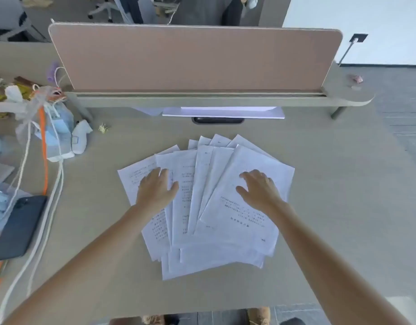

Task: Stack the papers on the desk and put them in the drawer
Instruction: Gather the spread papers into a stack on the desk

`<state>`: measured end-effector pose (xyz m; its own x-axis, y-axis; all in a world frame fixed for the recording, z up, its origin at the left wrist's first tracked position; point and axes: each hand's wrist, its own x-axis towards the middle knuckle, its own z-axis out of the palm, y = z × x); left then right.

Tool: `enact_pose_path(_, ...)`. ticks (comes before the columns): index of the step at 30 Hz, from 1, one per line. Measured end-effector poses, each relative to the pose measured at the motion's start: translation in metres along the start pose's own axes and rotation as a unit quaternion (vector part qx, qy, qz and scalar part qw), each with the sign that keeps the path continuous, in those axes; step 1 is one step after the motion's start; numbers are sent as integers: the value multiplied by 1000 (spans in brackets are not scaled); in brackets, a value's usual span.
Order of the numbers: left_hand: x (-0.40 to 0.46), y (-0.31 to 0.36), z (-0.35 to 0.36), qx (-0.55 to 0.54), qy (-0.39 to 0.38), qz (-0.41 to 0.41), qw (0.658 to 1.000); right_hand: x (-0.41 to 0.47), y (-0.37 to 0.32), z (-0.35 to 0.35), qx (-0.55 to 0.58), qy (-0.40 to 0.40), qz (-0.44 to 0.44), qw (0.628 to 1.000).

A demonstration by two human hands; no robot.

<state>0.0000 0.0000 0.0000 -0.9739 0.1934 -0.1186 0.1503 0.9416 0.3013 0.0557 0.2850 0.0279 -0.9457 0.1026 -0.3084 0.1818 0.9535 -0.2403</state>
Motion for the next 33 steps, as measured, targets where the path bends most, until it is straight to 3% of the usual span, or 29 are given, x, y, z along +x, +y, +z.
enact_pose_path(3, 5, -10, 26, -8, 70, 15, 997, 8, 7, 30, -18, 53, 20, 998)
enact_pose_path(8, 8, -21, 61, 26, 102, 20, 994, 13, 16, 71, -9, 109, 12, 994)
enact_pose_path(12, -4, -23, 60, 60, 97, -97, 989, 4, 25, 86, -25, 178, 103, 978)
enact_pose_path(16, -22, -27, 57, 39, 68, -183, 980, -15, 33, 97, 13, 174, 182, 968)
enact_pose_path(27, -3, -23, 74, 23, 66, -42, 997, -2, 9, 96, 17, 162, 69, 984)
enact_pose_path(31, 9, -31, 72, 45, 123, -103, 986, 23, 23, 88, 25, 207, 175, 962)
enact_pose_path(33, 17, -33, 77, 52, 133, -104, 984, 37, 27, 92, 4, 204, 189, 961)
